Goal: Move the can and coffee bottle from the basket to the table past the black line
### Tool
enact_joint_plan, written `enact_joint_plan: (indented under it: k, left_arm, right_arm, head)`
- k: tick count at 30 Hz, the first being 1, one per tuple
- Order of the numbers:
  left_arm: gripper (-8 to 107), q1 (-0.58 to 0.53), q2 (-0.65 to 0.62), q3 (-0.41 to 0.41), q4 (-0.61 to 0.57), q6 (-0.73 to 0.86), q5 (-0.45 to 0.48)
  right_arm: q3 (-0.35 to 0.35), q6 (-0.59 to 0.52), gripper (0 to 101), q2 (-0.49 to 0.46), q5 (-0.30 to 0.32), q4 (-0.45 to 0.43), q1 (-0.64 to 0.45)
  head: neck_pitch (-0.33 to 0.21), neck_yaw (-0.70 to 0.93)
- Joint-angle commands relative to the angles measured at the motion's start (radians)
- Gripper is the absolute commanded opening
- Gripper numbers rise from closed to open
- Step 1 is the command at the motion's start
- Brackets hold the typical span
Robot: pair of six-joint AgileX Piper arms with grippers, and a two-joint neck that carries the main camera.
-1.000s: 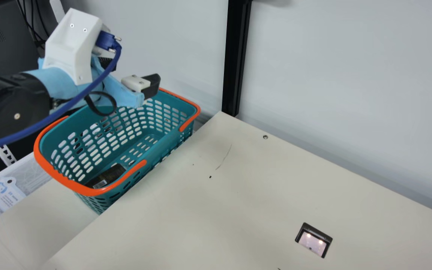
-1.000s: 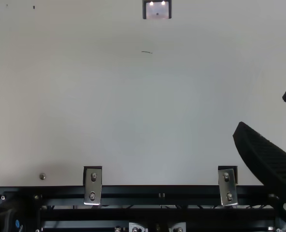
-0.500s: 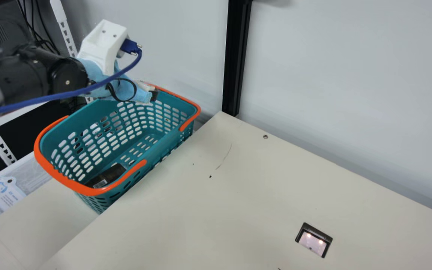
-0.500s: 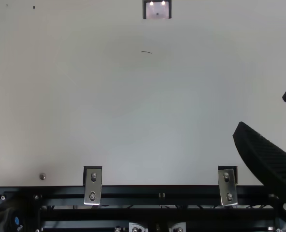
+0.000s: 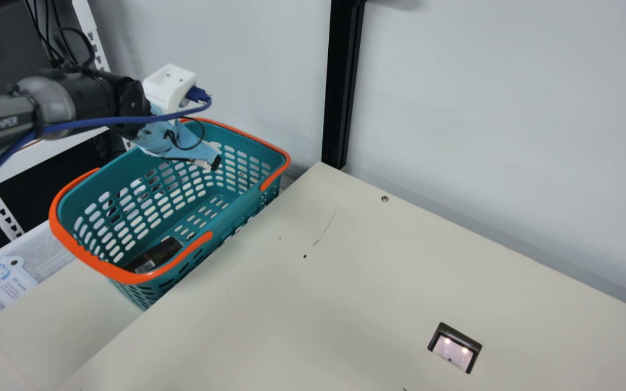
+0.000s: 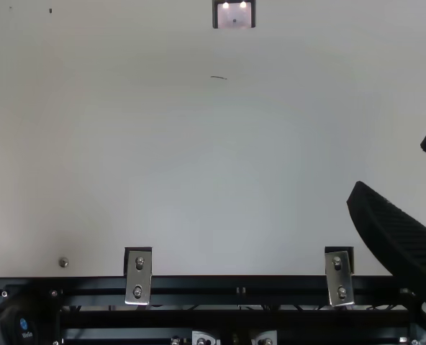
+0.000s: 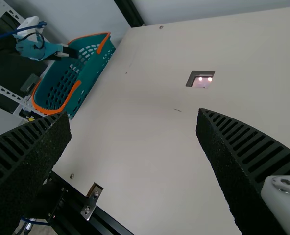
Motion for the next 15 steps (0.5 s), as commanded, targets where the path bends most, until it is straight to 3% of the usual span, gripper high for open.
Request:
enact_joint_plan:
  k: [1, 9, 15]
  left_arm:
    - [90, 0.013, 0.042, -0.02, -0.061, 0.083, 0.031]
    - [90, 0.083, 0.158, -0.071, -0.188, 0.275, 0.126]
    - [90, 0.119, 0.22, -0.06, -0.229, 0.401, 0.151]
  right_arm:
    - [0.0, 0.0, 101, 0.0, 0.0, 0.0, 0.0]
    - [0.0, 0.0, 101, 0.0, 0.0, 0.0, 0.0]
    - [0.0, 0.0, 101, 0.0, 0.0, 0.0, 0.0]
  head:
    - [-0.024, 0.019]
    - [-0.024, 0.019]
    - [-0.024, 0.019]
